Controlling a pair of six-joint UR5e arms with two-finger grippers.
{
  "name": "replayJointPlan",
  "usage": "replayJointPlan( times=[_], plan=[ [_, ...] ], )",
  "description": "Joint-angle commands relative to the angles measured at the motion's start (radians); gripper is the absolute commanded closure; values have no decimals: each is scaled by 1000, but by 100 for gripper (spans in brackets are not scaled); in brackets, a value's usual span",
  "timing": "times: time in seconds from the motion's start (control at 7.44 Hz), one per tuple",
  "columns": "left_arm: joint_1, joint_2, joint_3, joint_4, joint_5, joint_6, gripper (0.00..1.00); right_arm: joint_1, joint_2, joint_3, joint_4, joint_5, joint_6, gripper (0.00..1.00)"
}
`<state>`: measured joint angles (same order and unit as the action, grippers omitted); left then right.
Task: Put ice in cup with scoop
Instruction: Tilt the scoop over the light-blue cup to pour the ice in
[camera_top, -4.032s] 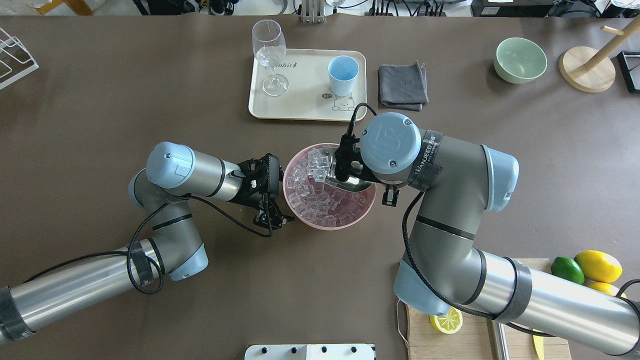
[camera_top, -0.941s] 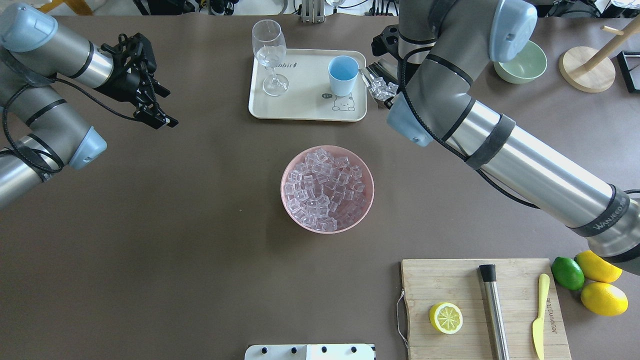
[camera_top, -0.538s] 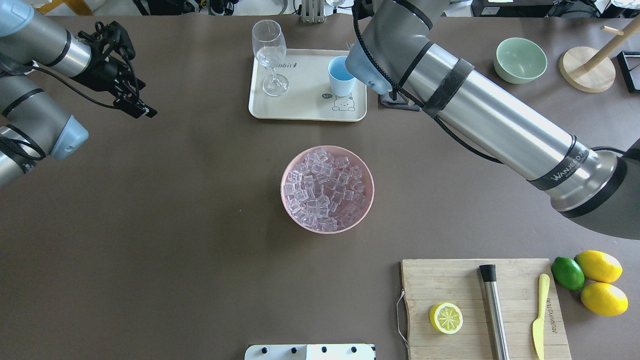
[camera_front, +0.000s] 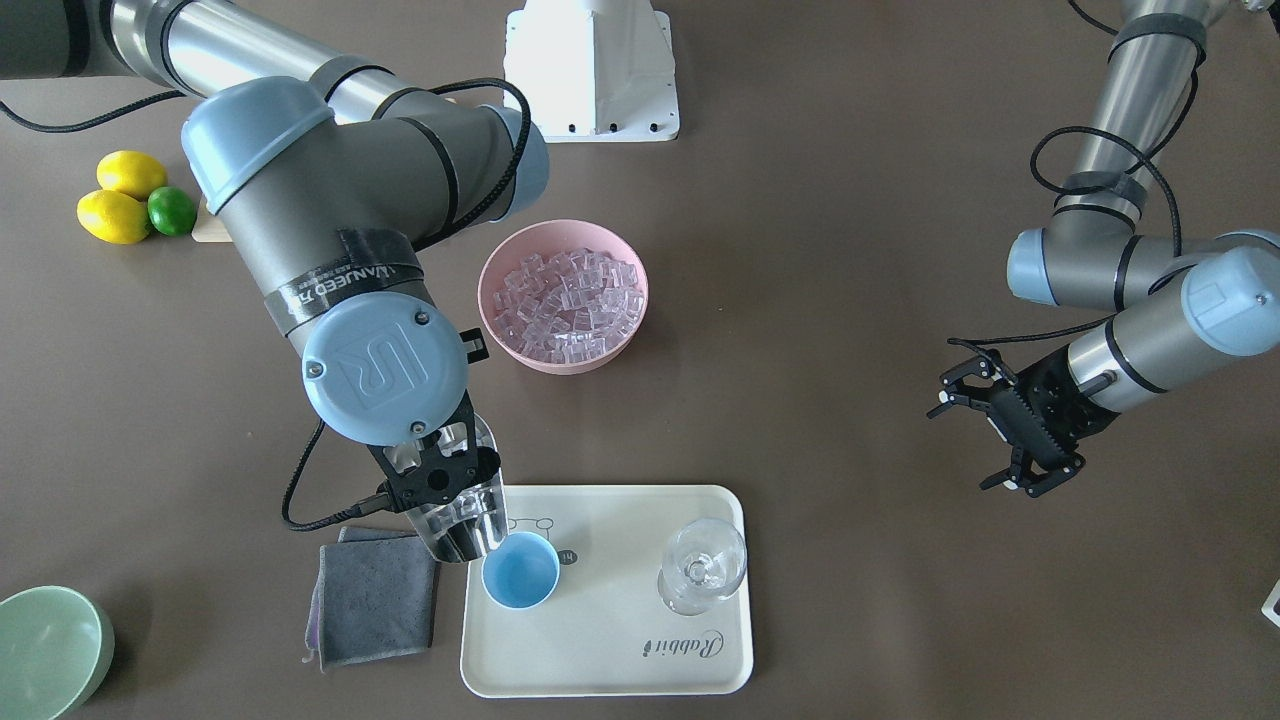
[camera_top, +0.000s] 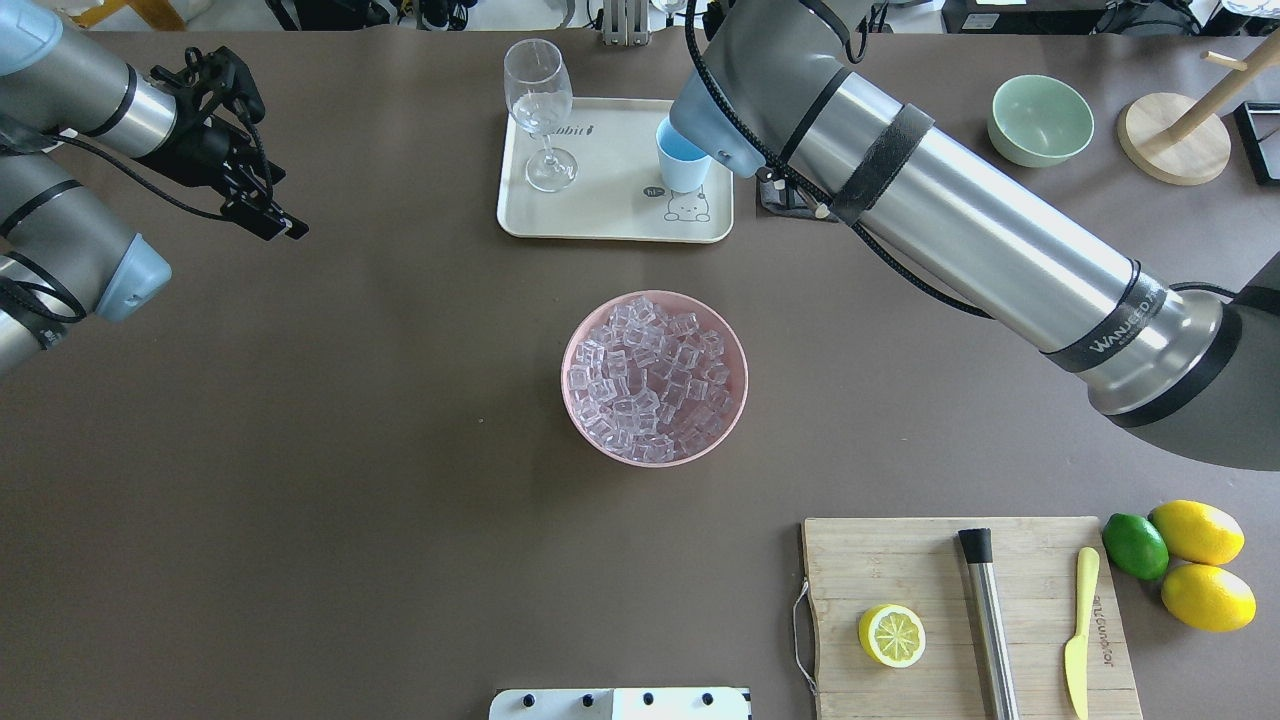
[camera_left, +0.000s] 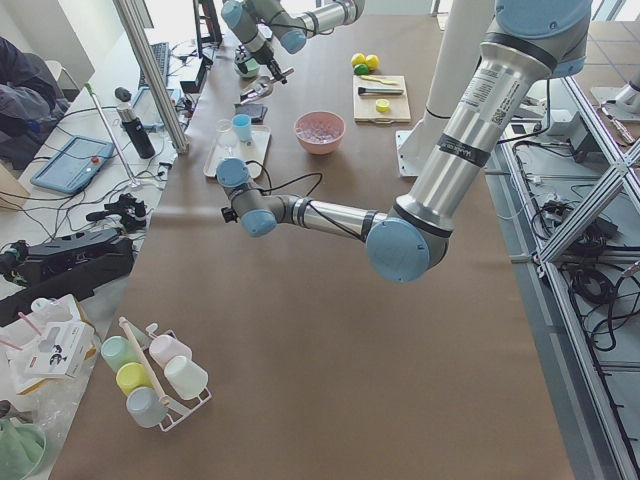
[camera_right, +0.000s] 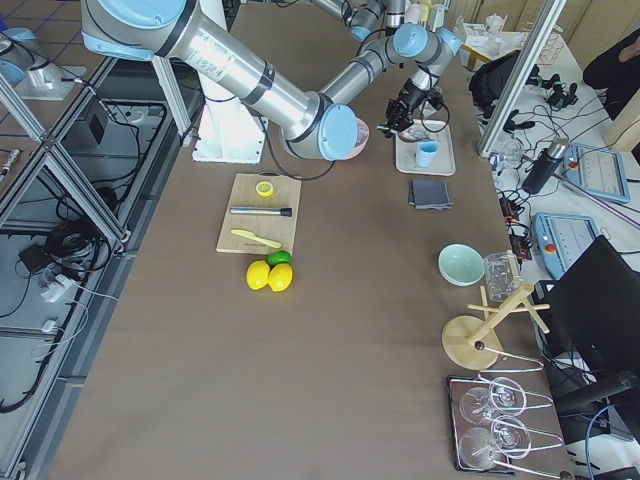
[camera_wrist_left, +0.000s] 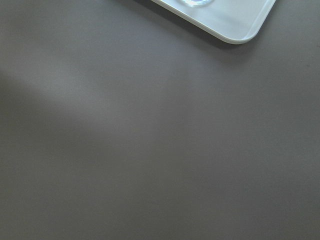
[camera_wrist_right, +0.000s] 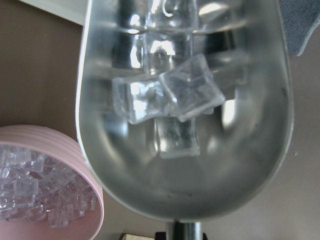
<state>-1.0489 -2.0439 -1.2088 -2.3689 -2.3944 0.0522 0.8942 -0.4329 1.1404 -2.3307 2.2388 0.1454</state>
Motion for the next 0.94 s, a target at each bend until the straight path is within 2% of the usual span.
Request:
replayJointPlan(
  times=[0.0,0.81],
  plan=[
    [-3,2,-3,55,3,-2,2,-20,45,-62,-16,-2,-67,100],
    [4,1,-1,109,9,-2,2,-32,141,-256,-12,-16,-107,100]
  ],
)
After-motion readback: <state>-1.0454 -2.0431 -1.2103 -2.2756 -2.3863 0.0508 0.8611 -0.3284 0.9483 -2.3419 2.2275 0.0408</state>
